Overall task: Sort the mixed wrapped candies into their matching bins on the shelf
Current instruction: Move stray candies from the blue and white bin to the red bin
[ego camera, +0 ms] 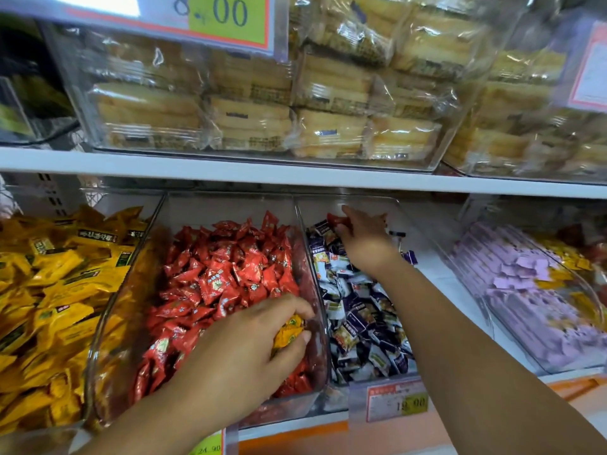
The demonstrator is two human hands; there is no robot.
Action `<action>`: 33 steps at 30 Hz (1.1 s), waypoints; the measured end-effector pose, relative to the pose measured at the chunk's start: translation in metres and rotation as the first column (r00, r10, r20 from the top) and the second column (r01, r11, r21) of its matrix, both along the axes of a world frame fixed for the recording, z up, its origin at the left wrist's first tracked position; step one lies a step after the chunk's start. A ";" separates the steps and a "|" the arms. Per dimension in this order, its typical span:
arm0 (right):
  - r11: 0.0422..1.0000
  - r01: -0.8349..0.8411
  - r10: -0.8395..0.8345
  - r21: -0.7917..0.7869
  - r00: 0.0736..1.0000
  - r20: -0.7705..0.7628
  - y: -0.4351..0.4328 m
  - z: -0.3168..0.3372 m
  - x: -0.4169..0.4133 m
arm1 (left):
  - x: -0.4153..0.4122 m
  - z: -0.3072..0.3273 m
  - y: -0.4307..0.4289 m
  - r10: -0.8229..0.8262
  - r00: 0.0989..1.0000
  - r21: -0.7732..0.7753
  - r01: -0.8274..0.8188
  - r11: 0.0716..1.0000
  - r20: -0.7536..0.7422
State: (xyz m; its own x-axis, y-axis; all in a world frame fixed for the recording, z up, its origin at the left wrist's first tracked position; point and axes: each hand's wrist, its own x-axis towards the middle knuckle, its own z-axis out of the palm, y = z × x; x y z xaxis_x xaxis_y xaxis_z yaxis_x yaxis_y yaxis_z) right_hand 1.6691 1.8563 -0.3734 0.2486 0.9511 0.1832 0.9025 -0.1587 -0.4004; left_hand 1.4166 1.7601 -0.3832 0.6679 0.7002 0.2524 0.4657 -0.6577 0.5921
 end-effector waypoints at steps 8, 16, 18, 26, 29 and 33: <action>0.993 -0.004 0.015 -0.118 0.995 0.094 0.012 -0.007 -0.006 | 0.003 0.003 -0.001 0.023 1.000 0.005 -0.023 1.000 -0.002; 0.971 -0.004 0.119 0.237 0.874 -0.472 -0.039 0.023 -0.018 | 0.003 0.006 -0.003 0.006 0.999 -0.008 -0.006 1.000 -0.040; 0.957 -0.152 0.257 0.248 0.841 -0.477 -0.052 0.041 -0.034 | 0.005 0.007 -0.004 0.003 0.999 -0.023 -0.004 1.000 -0.049; 0.940 0.193 -0.169 -0.283 0.980 0.108 -0.063 -0.002 -0.006 | 0.001 0.006 -0.005 0.008 0.999 0.015 -0.008 1.000 -0.045; 0.935 0.046 -0.020 -0.351 0.997 0.078 -0.069 -0.002 -0.007 | 0.002 0.006 -0.005 0.007 0.999 0.021 -0.006 1.000 -0.041; 0.826 -0.109 0.061 -0.554 0.993 -0.104 -0.097 0.039 0.001 | 0.003 0.008 -0.005 0.007 0.999 -0.001 -0.007 1.000 -0.043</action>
